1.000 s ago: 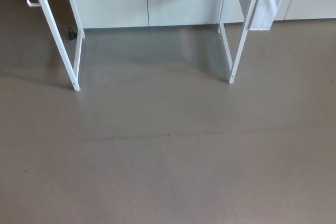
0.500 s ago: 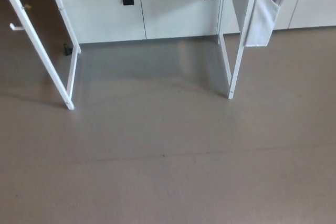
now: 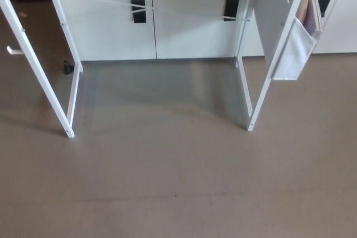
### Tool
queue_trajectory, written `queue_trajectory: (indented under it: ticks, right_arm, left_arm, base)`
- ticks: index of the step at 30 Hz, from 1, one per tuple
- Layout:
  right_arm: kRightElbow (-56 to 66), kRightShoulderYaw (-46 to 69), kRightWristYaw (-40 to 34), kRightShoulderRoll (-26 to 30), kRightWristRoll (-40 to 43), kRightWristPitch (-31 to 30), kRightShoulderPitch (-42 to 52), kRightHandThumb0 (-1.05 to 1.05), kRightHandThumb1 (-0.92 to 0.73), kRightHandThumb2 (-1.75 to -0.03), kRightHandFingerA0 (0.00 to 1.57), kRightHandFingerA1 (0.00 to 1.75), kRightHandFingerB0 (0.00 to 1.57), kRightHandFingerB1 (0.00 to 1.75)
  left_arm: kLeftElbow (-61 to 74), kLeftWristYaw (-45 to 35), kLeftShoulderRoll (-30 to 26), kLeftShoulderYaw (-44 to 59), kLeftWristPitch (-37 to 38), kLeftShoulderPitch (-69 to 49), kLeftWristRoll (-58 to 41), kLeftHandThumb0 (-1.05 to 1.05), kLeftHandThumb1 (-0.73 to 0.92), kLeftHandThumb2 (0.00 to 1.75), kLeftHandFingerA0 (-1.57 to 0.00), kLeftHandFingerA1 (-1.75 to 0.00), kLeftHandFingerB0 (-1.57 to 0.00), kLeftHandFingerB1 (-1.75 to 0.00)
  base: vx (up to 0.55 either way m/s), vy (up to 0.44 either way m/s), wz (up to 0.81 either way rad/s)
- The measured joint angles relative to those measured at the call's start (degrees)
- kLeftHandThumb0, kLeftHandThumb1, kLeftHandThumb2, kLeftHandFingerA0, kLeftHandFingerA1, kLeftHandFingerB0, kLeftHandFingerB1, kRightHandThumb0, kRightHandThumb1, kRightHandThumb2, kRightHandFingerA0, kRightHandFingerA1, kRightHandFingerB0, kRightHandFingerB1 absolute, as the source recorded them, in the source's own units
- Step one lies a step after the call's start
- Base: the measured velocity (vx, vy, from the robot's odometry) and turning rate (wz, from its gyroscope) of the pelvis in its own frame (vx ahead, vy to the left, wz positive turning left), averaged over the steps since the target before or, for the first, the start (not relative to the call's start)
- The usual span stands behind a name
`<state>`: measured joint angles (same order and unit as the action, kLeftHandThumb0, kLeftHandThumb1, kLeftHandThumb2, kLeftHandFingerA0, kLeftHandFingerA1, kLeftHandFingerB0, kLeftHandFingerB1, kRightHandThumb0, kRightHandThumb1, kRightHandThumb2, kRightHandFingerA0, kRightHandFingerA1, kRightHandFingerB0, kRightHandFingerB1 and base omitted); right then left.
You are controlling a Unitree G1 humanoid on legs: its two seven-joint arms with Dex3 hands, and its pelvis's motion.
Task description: The robot walks towards a desk on which a file tray is kept in the middle and a stapler is kept to its right. The robot lifts the stapler using its right hand and places it on the file tray.
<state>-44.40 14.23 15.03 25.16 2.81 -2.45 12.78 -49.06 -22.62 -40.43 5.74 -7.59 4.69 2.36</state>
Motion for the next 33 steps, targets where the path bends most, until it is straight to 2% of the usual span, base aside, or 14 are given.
queue_trajectory:
  ticks: [1,4,8,9,12,13,19,21,23,24,25,27,30,33]
  right_arm:
    - [-0.1,0.0,0.1,0.0,0.0,0.0,0.1,-0.58,-0.80,-0.64,0.00,0.41,0.00,0.03]
    - [-0.2,-0.2,0.3,0.2,0.0,-0.2,-0.2,-0.63,-0.67,-0.94,0.00,0.43,0.00,0.09]
    - [-0.4,0.1,-0.3,0.6,0.0,-0.2,-0.8,-0.54,-0.78,-0.63,0.00,0.40,0.00,0.10]
    - [-0.5,0.3,-0.3,0.4,0.1,-0.2,-0.9,-0.59,-0.80,-0.63,0.00,0.24,0.00,0.03]
    - [-0.4,0.1,-0.1,0.5,0.0,-0.2,-0.6,-0.71,-0.66,-0.90,0.01,0.29,0.00,0.00]
    - [-0.4,0.2,-0.1,0.5,0.0,-0.2,-0.5,-0.59,-0.77,-0.63,0.00,0.36,0.00,0.03]
    - [-2.3,0.8,-0.2,-0.1,0.4,0.0,-0.9,-0.57,-0.77,-0.63,0.00,0.35,0.00,0.11]
    - [-3.1,0.9,-0.3,-0.4,0.4,0.8,-1.3,-0.57,-0.79,-0.63,0.00,0.33,0.00,0.05]
    - [-4.1,0.8,-0.4,-0.4,0.3,1.2,-1.5,-0.55,-0.78,-0.63,0.00,0.31,0.00,0.13]
    - [-3.8,0.8,-0.4,-0.5,0.3,1.3,-1.2,-0.55,-0.78,-0.63,0.00,0.36,0.00,0.14]
    - [-2.7,0.8,-0.5,-0.5,0.2,1.4,-0.4,-0.55,-0.78,-0.63,0.00,0.35,0.00,0.14]
    - [-0.2,0.8,-0.8,-0.5,0.2,1.4,0.9,-0.61,-0.63,-0.90,0.00,0.37,0.00,0.09]
    - [0.7,0.5,-0.9,-0.4,0.0,1.5,1.5,-0.55,-0.79,-0.63,0.00,0.46,0.00,0.09]
    - [0.4,0.1,-0.9,-0.7,-0.1,1.5,1.4,-0.64,-0.62,-0.91,0.00,0.33,0.00,0.12]
  left_arm:
    - [0.0,0.0,0.0,0.0,-0.1,0.0,0.0,-0.36,0.58,1.14,-0.02,-0.52,0.00,-0.50]
    - [0.6,0.0,0.1,0.1,-0.4,0.1,-0.1,-0.36,0.57,1.13,-0.02,-0.53,0.00,-0.50]
    - [1.0,-0.1,0.1,0.1,-0.4,0.1,0.0,-0.75,0.75,1.03,-0.08,-0.52,-0.04,-0.43]
    - [1.0,-0.1,0.1,0.1,-0.4,0.1,0.0,-0.36,0.58,1.14,-0.02,-0.53,0.00,-0.50]
    - [1.0,0.0,0.1,0.2,-0.7,0.1,0.0,-0.36,0.58,1.14,-0.02,-0.52,0.00,-0.50]
    - [1.0,0.0,0.1,0.1,-0.7,0.1,0.0,-0.78,0.73,1.07,-0.11,-0.54,-0.03,-0.37]
    - [1.5,-0.1,0.2,0.3,-1.1,0.2,0.0,-0.72,0.73,1.08,-0.05,-0.53,-0.03,-0.42]
    - [1.4,0.0,-0.1,0.1,-1.1,0.3,0.1,-0.35,0.58,1.15,-0.02,-0.52,0.00,-0.50]
    - [1.2,0.2,-0.3,-0.5,-1.1,0.2,0.6,-0.35,0.59,1.15,-0.02,-0.52,0.00,-0.50]
    - [1.2,0.2,-0.3,-0.6,-1.1,0.2,0.7,-0.74,0.78,1.03,-0.14,-0.54,-0.08,-0.45]
    - [1.2,0.3,-0.3,-0.7,-1.1,0.2,0.9,-0.36,0.59,1.14,-0.02,-0.52,0.00,-0.50]
    - [0.9,0.3,-0.3,-0.8,-1.1,0.1,1.1,-0.35,0.59,1.15,-0.02,-0.52,0.00,-0.50]
    - [0.4,0.3,-0.3,-0.9,-1.1,0.1,1.4,-0.36,0.59,1.14,-0.02,-0.52,0.00,-0.50]
    - [0.5,0.2,-0.1,-0.3,-1.1,-0.1,1.2,-0.36,0.57,1.14,-0.02,-0.52,0.00,-0.50]
  base:
    - [0.25,-0.178,0.16]
    - [0.29,-0.353,-0.01]
    - [0.28,-0.163,0.00]
    - [0.17,-0.055,-0.02]
    - [0.24,0.018,-0.11]
    - [0.28,0.098,-0.14]
    - [0.32,0.196,-0.17]
    - [0.36,0.173,0.11]
    - [0.31,0.087,0.07]
    - [0.26,0.056,0.13]
    - [0.29,0.026,0.00]
    - [0.30,-0.012,0.11]
    - [0.27,-0.059,0.13]
    - [0.37,-0.056,0.43]
